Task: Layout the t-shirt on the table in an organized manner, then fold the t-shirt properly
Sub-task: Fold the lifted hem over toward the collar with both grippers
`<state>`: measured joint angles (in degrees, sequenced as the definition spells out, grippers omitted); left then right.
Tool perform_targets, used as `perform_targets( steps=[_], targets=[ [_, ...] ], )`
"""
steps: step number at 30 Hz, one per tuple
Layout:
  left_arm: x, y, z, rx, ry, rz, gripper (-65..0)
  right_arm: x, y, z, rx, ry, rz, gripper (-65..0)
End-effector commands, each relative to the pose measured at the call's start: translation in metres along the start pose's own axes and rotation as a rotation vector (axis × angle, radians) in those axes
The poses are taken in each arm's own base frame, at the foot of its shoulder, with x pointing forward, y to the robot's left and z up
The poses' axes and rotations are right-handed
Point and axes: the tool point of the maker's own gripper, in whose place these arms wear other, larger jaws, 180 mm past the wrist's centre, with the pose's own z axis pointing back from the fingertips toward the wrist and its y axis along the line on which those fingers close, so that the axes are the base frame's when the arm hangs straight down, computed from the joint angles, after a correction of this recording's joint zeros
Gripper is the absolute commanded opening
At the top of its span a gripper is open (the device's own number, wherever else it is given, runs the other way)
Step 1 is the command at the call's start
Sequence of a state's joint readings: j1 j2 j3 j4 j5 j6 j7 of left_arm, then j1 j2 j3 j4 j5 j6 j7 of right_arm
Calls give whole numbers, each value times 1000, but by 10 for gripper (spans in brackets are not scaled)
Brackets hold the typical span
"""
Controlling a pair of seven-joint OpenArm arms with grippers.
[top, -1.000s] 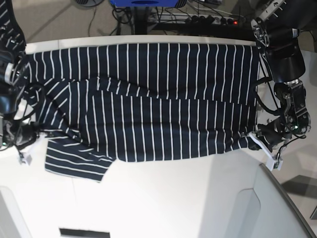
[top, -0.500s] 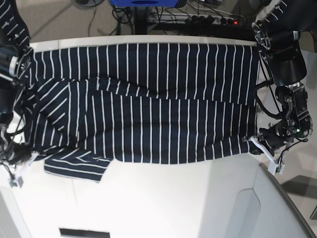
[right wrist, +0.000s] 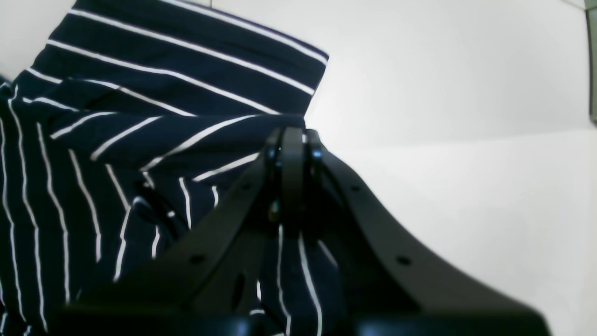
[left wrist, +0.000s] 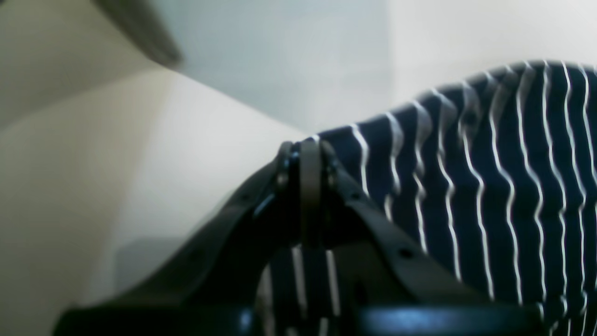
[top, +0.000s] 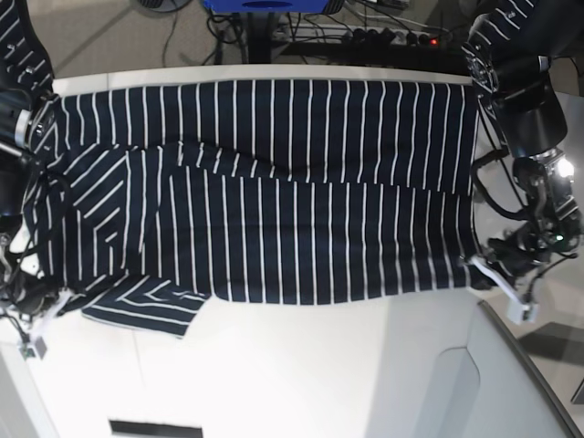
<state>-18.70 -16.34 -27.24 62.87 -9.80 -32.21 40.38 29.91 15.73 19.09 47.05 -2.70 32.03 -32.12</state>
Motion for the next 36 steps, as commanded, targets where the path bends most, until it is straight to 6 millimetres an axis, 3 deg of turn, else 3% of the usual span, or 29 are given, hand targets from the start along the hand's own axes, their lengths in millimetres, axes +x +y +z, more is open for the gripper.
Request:
perform_targets(
  steps=[1, 8, 24, 36],
  targets=[
    [32, 9, 10, 19, -83, -18, -650, 29, -12, 10, -24, -74, 9, -648],
    [37, 11, 13, 26, -98, -24, -650, 31, -14, 10, -26, -92, 9, -648],
    [27, 12, 13, 27, -79, -23, -650, 33, -18, 11, -37, -114, 4, -648],
    [9, 10, 25, 42, -64, -66, -650, 14, -27, 13, -47, -82, -2, -648]
  ],
)
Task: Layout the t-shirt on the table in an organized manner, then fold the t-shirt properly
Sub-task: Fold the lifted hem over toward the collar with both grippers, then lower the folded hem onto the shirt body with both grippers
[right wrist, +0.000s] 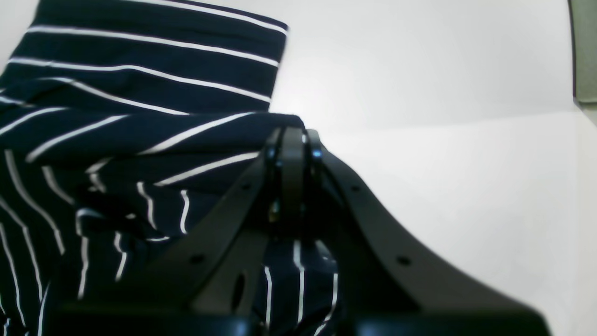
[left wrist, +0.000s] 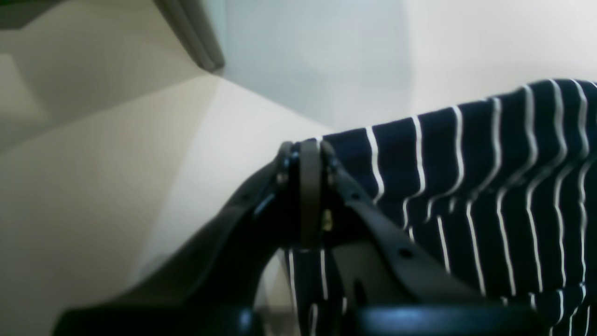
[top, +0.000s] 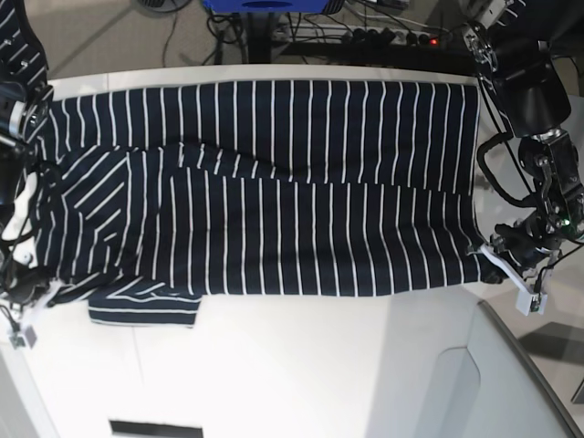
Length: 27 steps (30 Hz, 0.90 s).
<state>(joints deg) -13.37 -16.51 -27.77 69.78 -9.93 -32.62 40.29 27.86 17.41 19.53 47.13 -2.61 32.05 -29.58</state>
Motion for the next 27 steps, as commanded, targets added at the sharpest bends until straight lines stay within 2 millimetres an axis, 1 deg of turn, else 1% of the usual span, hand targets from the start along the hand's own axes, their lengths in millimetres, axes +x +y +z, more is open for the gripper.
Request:
perform_targets(
  steps=[1, 3, 4, 7, 8, 9, 10, 12, 14, 17, 20, 22, 23, 25, 27],
  targets=[
    [17, 8, 6, 17, -50, -10, -650, 27, -12, 8, -22, -73, 0, -648],
    [14, 8, 6, 16, -44, -9, -650, 21, -11, 7, -20, -62, 0, -648],
    [6, 8, 7, 16, -28, -9, -650, 16, -11, 7, -21, -55, 2, -648],
    [-3, 2, 9, -16, -28, 24, -650, 8, -8, 6, -7, -35, 11, -648],
    [-12, 1, 13, -28, -9, 35, -650, 1, -6, 6, 3, -9, 20, -648],
    [-15, 4, 19, -35, 1, 39, -650, -4, -4, 6, 19, 16, 31, -648],
    [-14, 2, 24, -52, -5, 46, -650, -9, 0, 6, 37, 38, 46, -650],
    [-19, -2, 33, -74, -12, 56, -650, -14, 3, 7, 57, 65, 67, -650],
    [-24, -2, 42, -77, -9, 37, -650, -28, 5, 6, 65, 97, 72, -650],
    [-39, -4, 48, -77, 17, 25, -650, -40, 1, 11, 48, 106, 87, -650],
    [-53, -2, 52, -72, 48, 25, -650, -48, 0, 18, 31, 104, 112, -650],
    [-53, 3, 53, -63, 53, 17, -650, -54, -2, 19, 25, 113, 117, -650],
    [-53, 4, 53, -62, 53, 16, -650, -57, -7, 21, 18, 114, 103, -650],
    [-53, 5, 54, -61, 53, 15, -650, -59, -16, 25, 1, 103, 63, -650],
    [-51, 10, 56, -52, 54, 3, -650, -59, -21, 26, -6, 96, 43, -650]
  ],
)
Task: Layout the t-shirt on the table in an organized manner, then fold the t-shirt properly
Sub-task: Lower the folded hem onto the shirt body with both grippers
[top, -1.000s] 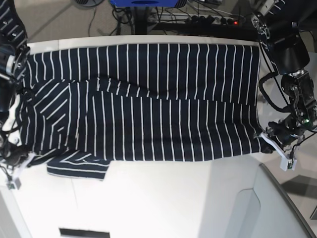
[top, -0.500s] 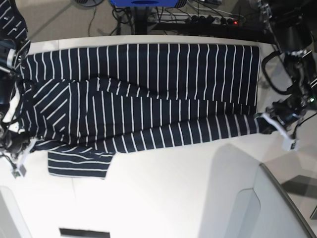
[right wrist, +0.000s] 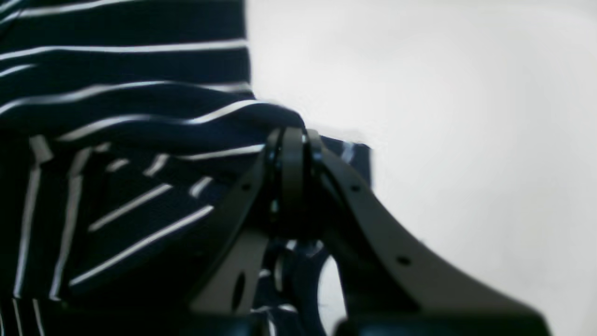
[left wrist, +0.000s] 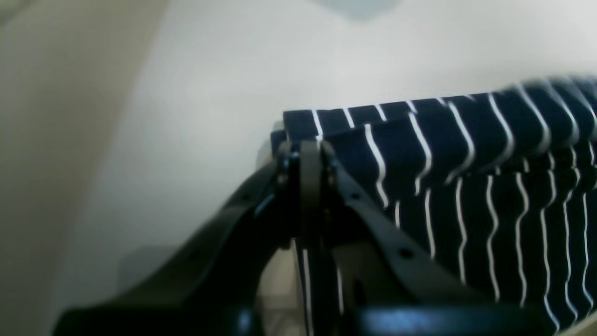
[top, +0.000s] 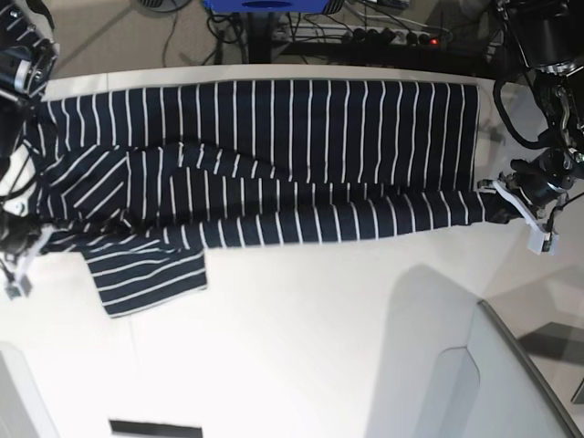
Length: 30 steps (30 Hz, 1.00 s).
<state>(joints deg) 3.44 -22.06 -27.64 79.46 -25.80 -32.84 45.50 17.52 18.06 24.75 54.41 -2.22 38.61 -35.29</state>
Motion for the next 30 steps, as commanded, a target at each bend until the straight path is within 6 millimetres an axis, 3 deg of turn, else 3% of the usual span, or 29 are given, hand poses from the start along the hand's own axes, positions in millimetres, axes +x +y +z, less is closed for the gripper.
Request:
perform_targets(
  steps=[1, 7, 13, 15, 21, 30],
  targets=[
    [19, 9, 7, 21, -48, -20, -650, 18, -16, 10, -36, -45, 8, -650],
    [18, 8, 7, 18, -40, -25, -650, -1, -25, 14, -53, 30, 9, -650],
    [4, 15, 3, 22, -10, 7, -650, -23, -16, 11, -43, 75, 14, -650],
    [0, 22, 4, 32, 7, 8, -650, -22, -12, 11, -40, 69, 15, -650],
    [-7, 21, 3, 29, 24, 12, -650, -25, -32, 30, -94, 93, -35, -650],
    [-19, 12, -1, 11, 42, 29, -650, -56, -15, 24, -54, 171, -30, -650]
  ],
)
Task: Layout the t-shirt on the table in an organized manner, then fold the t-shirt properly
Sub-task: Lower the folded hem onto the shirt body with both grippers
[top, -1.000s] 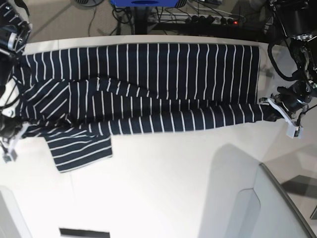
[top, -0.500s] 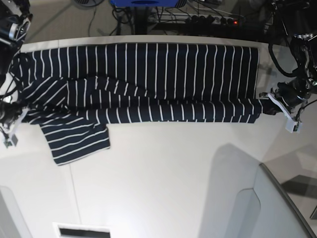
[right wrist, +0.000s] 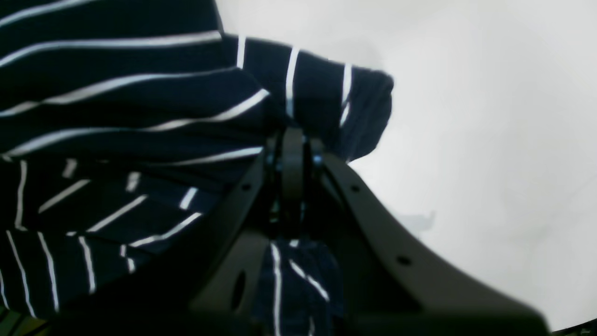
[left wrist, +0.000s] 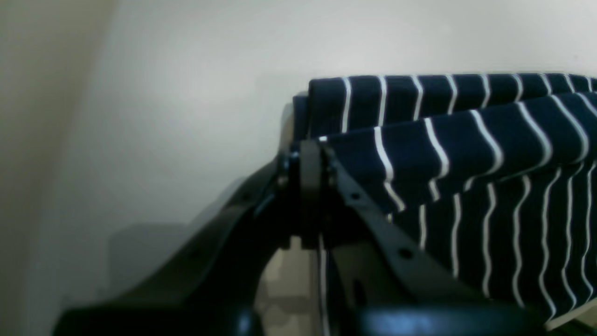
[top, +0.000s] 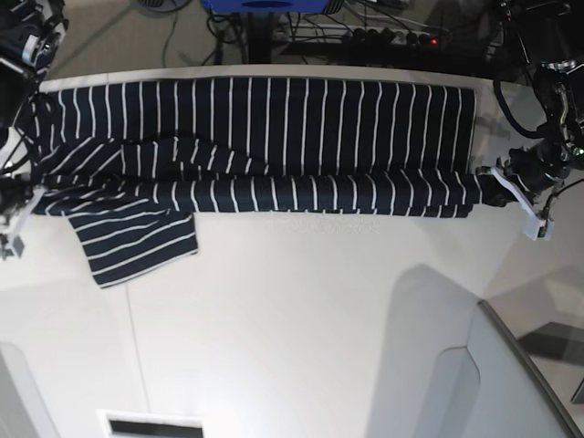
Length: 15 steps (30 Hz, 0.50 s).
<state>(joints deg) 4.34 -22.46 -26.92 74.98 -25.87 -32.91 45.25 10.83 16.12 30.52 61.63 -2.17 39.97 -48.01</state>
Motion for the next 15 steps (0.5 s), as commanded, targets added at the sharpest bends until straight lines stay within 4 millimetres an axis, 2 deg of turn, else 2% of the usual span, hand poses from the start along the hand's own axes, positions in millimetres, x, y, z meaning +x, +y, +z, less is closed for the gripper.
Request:
perform_targets(
  steps=[1, 5, 7, 12, 15],
  targets=[
    [10, 8, 7, 19, -30, -14, -650, 11, -12, 8, -29, -31, 5, -650],
    [2, -1, 2, -3, -2, -34, -650, 7, -8, 6, -19, -22, 3, -650],
    [3, -7, -2, -17, -21, -43, -650, 7, -5, 4, -14, -22, 2, -650],
    [-27, -13, -18, -18, 51, -65, -650, 0, -2, -2, 3, 2, -5, -650],
    [-33, -14, -23, -15, 47, -60, -650, -8, 0, -6, 17, 21, -15, -645]
  ],
)
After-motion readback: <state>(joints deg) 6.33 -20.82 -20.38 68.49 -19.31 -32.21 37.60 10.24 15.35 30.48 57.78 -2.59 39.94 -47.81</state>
